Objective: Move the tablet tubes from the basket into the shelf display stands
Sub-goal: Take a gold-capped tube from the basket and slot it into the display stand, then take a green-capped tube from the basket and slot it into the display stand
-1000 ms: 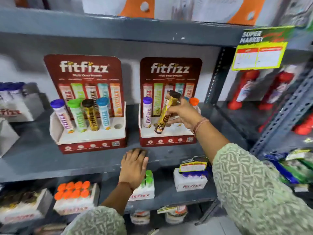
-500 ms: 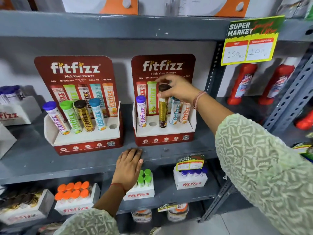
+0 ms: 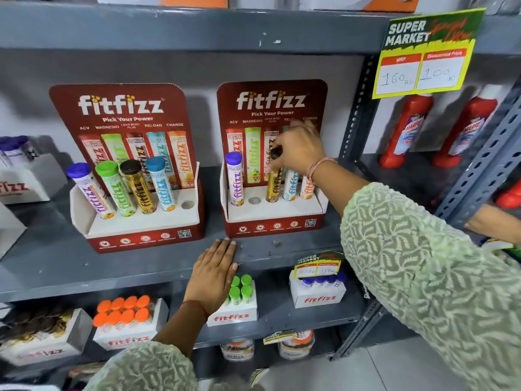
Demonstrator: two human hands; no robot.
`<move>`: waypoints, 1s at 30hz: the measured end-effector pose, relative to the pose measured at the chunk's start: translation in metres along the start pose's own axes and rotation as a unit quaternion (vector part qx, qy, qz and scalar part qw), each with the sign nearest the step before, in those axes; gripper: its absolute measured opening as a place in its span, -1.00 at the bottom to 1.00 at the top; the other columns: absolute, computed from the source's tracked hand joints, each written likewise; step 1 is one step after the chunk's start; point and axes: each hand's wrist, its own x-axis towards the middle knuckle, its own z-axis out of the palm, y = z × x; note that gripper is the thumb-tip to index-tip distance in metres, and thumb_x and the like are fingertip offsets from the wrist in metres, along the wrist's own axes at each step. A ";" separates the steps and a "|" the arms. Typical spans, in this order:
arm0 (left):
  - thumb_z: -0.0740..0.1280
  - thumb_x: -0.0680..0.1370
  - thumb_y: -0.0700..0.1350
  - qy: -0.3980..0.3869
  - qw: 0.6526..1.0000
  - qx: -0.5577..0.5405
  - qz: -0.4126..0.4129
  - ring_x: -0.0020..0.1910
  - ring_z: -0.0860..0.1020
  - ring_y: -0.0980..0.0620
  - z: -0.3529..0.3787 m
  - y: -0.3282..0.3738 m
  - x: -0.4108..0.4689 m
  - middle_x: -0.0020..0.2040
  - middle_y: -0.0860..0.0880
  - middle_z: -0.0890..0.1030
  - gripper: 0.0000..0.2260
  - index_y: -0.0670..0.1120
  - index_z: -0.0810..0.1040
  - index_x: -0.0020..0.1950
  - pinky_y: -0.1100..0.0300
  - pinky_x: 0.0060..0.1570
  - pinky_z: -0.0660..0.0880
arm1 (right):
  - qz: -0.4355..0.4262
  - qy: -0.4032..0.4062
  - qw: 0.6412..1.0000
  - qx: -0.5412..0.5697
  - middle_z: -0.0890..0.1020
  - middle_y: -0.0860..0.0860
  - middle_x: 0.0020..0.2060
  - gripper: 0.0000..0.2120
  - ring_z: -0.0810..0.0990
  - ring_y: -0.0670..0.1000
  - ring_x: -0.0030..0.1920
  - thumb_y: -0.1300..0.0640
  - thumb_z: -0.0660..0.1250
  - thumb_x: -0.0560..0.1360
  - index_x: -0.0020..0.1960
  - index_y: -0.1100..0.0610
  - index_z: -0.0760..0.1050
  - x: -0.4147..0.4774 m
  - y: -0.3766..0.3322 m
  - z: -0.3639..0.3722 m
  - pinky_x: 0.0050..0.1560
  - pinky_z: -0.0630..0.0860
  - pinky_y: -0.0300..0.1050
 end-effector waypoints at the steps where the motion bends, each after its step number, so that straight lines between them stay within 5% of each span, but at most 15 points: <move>1: -0.59 0.26 0.36 0.000 1.000 0.001 0.000 0.50 -0.01 -0.01 0.001 0.000 0.000 0.52 -0.06 0.05 -0.08 -0.02 -0.02 0.46 0.09 0.44 -0.12 | -0.012 0.005 1.000 -0.018 0.57 0.14 0.07 -0.44 0.36 0.16 0.24 -0.27 0.44 0.17 0.03 0.07 0.61 0.000 -0.001 0.003 0.32 0.18 0.05; 6: -0.58 0.28 0.35 0.000 1.000 0.008 0.005 0.50 -0.01 -0.01 0.000 0.000 0.001 0.52 -0.06 0.06 -0.10 -0.04 -0.02 0.46 0.09 0.45 -0.10 | -0.027 0.019 0.998 -0.047 0.61 0.10 -0.02 -0.38 0.36 0.10 0.17 -0.35 0.38 0.16 -0.03 0.12 0.62 0.003 -0.004 0.010 0.23 0.15 0.06; 11: -0.06 0.62 0.03 -0.001 1.000 0.000 0.014 0.50 -0.01 0.01 0.001 -0.003 0.004 0.52 -0.06 0.08 -0.57 -0.05 0.01 0.46 0.08 0.47 -0.06 | -0.032 0.002 0.999 -0.042 0.57 0.09 0.14 -0.28 0.31 0.15 0.27 -0.43 0.25 0.21 0.15 0.07 0.53 -0.004 -0.007 0.007 0.29 0.13 0.14; 14: -0.16 0.58 0.11 0.058 0.997 -0.049 0.019 0.49 0.01 -0.04 -0.007 -0.009 -0.008 0.48 -0.13 0.16 -0.49 -0.14 0.10 0.43 0.03 0.47 0.01 | -0.029 0.111 0.993 0.036 0.43 0.10 0.31 -0.26 0.31 0.18 0.29 -0.42 0.13 0.31 0.36 -0.02 0.31 -0.028 -0.034 0.014 0.24 0.23 0.13; 17: -0.11 0.57 0.09 0.150 0.987 -0.031 -0.038 0.48 -0.09 0.06 -0.016 -0.036 -0.046 0.44 -0.18 0.17 -0.48 -0.21 0.17 0.40 0.08 0.45 -0.05 | -0.115 0.225 0.956 0.148 0.53 0.20 0.16 -0.43 0.48 0.21 0.13 -0.23 0.20 0.41 0.25 0.13 0.44 -0.056 -0.092 0.036 0.11 0.40 0.08; 19: -0.13 0.59 0.08 0.162 0.982 -0.013 -0.097 0.47 0.01 -0.04 -0.019 -0.065 -0.087 0.41 -0.24 0.22 -0.48 -0.25 0.23 0.37 0.09 0.43 -0.05 | -0.189 0.246 0.922 0.233 0.58 0.25 0.02 -0.57 0.56 0.22 0.02 -0.07 0.28 0.43 0.12 0.25 0.51 -0.074 -0.138 0.056 0.05 0.47 0.01; 22: -0.19 0.59 0.10 0.154 0.962 0.006 -0.224 0.39 0.21 -0.28 -0.020 -0.109 -0.161 0.37 -0.33 0.32 -0.43 -0.29 0.27 0.34 0.04 0.39 0.01 | -0.254 0.165 0.900 0.314 0.59 0.26 -0.05 -0.65 0.62 0.19 -0.04 0.03 0.33 0.42 0.05 0.29 0.53 -0.101 -0.208 0.090 -0.06 0.53 -0.05; 25: -0.06 0.55 0.03 0.114 0.923 0.006 -0.366 0.27 0.35 -0.43 -0.014 -0.133 -0.241 0.27 -0.39 0.43 -0.46 -0.37 0.38 0.25 -0.21 0.29 0.29 | -0.343 0.045 0.878 0.330 0.61 0.26 -0.07 -0.66 0.65 0.19 -0.08 0.05 0.34 0.41 0.04 0.29 0.55 -0.128 -0.274 0.124 -0.17 0.61 0.00; 27: -0.05 0.52 0.02 0.079 0.893 -0.007 -0.443 0.21 0.41 -0.45 -0.007 -0.136 -0.288 0.19 -0.40 0.50 -0.46 -0.38 0.44 0.18 -0.35 0.16 0.36 | -0.398 -0.028 0.866 0.301 0.63 0.25 -0.05 -0.65 0.65 0.22 -0.14 0.02 0.30 0.42 0.05 0.27 0.54 -0.144 -0.311 0.147 -0.25 0.60 0.03; 30: -0.12 0.47 0.10 0.062 0.827 -0.044 -0.557 0.32 0.34 -0.36 0.005 -0.137 -0.351 0.26 -0.38 0.45 -0.36 -0.36 0.39 0.25 -0.24 0.32 0.26 | -0.461 -0.198 0.834 0.231 0.52 0.22 0.17 -0.57 0.58 0.24 0.02 -0.04 0.23 0.49 0.22 0.23 0.43 -0.172 -0.369 0.180 -0.09 0.52 0.12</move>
